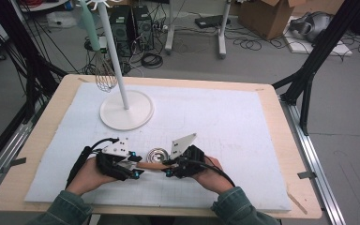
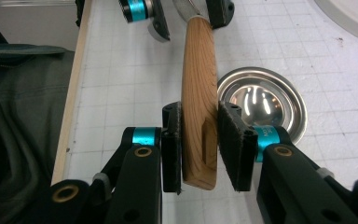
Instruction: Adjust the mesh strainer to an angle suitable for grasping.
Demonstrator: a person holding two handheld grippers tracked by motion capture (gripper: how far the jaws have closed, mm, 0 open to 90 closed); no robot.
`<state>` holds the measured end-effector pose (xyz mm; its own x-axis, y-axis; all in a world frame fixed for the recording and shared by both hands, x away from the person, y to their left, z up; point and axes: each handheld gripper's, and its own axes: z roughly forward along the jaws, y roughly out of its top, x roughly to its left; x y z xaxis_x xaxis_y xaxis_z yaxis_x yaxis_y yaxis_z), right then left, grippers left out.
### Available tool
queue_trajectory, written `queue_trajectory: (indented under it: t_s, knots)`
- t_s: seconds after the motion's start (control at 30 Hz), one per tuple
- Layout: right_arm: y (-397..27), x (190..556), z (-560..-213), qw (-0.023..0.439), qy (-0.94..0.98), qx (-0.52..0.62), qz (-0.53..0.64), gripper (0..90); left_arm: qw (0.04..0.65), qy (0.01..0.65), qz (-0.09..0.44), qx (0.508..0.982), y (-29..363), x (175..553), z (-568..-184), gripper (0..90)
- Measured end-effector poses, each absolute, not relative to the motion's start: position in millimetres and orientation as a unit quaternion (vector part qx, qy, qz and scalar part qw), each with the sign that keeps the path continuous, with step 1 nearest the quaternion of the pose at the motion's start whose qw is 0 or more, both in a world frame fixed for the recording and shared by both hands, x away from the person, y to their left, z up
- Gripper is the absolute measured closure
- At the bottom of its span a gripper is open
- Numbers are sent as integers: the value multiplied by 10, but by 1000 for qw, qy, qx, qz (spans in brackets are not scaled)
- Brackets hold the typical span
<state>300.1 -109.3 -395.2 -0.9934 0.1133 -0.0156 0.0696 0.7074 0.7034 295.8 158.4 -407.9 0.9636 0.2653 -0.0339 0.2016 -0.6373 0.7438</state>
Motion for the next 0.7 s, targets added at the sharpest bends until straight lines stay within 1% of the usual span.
queue_trajectory:
  t_s: [0.33, 0.47, 0.53, 0.7]
  knots:
    - [-1044, 3007, -3847, 29, 924, 41, 380, 713, 392, 129, 40, 910, 1528, 2993, -4102, 523]
    - [-1020, 3008, -3810, 30, 925, 38, 378, 713, 388, 128, 38, 912, 1526, 2999, -4098, 558]
    - [-1004, 3005, -3781, 30, 926, 37, 375, 713, 386, 129, 45, 912, 1525, 2999, -4090, 586]
    - [-982, 3014, -3727, 30, 926, 34, 376, 713, 384, 120, 47, 914, 1528, 3001, -4057, 608]
